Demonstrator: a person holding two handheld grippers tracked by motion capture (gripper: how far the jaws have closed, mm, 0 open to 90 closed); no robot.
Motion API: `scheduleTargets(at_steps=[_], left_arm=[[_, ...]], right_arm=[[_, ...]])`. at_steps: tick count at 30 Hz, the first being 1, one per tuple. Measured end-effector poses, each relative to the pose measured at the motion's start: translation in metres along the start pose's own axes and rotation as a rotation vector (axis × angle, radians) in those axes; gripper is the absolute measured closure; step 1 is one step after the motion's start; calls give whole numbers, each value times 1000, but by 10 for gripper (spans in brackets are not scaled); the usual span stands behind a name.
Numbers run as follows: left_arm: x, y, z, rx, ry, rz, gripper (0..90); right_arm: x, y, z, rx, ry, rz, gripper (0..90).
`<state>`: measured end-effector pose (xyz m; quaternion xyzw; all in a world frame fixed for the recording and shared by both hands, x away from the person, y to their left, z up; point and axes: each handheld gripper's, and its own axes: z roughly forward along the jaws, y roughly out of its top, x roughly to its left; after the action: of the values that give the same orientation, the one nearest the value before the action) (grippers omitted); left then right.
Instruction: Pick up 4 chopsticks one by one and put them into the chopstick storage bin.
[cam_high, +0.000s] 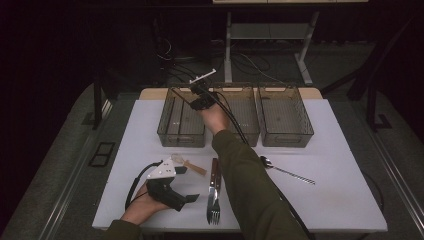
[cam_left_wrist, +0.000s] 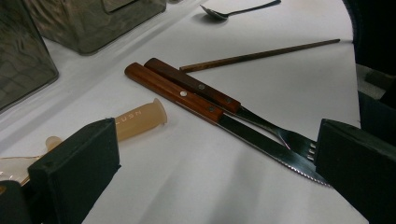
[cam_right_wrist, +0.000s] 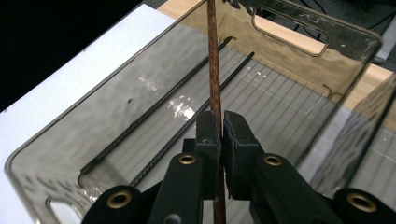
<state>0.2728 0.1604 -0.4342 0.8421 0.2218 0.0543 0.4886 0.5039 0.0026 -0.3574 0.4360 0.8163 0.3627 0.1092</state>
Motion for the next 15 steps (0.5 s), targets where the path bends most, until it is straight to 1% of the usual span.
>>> scheduleTargets(at_steps=[9,13,15], left_arm=[[1,0,0,-2,-5,2,0],[1,0,0,-3,-5,2,0],[1,0,0,-2,-6,3,0]], right_arm=[[6,2,18,19,-9,12,851],[7,1,21,27,-9,17,845],[7,1,22,27,-1,17,842]])
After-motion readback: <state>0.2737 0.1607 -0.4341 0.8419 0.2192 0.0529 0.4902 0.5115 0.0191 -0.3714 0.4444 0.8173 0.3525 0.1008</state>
